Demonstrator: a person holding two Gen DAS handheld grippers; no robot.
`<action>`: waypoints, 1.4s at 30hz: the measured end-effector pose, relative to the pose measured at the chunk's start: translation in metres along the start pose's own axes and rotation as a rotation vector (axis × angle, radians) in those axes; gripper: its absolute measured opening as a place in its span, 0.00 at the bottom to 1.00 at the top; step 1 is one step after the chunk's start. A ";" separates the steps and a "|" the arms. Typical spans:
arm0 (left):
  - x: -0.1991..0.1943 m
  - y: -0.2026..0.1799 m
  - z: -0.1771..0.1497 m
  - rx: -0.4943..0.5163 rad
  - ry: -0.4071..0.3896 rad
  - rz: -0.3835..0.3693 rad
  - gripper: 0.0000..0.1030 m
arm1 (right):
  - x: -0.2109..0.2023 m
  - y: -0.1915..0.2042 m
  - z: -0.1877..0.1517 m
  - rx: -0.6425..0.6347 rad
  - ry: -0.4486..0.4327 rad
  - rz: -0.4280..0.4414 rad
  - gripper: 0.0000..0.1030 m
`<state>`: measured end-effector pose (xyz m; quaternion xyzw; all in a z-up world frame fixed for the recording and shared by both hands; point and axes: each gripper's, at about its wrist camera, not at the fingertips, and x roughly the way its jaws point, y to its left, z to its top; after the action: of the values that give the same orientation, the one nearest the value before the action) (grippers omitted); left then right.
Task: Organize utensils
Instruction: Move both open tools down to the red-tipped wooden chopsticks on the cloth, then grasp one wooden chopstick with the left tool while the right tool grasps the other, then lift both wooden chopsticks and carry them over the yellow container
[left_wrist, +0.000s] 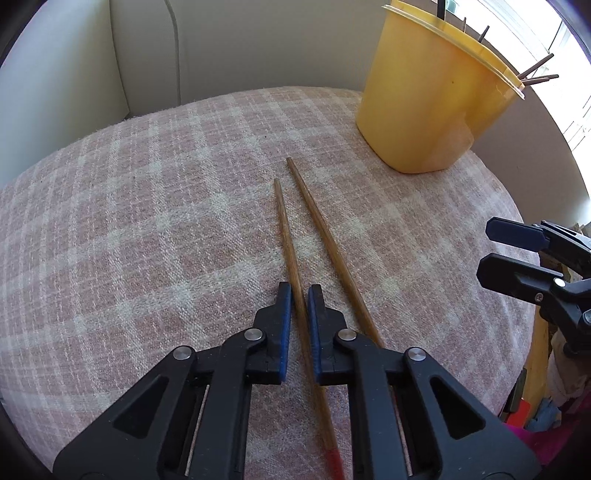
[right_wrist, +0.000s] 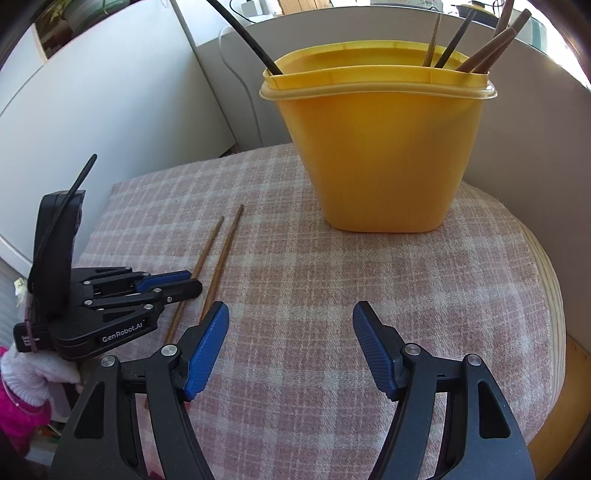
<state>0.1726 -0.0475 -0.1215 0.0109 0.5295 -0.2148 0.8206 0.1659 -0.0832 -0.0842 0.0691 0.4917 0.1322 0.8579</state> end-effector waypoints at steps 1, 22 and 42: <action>0.000 0.001 -0.001 -0.003 -0.002 -0.001 0.08 | 0.005 0.003 0.002 -0.002 0.015 0.014 0.67; -0.028 0.050 -0.026 -0.060 -0.013 -0.008 0.05 | 0.098 0.069 0.036 -0.049 0.256 0.032 0.30; -0.111 0.117 -0.030 -0.163 -0.128 -0.110 0.04 | 0.055 0.053 0.045 -0.078 0.179 0.057 0.05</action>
<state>0.1509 0.1038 -0.0618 -0.0989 0.4915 -0.2160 0.8378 0.2226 -0.0161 -0.0938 0.0375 0.5588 0.1811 0.8084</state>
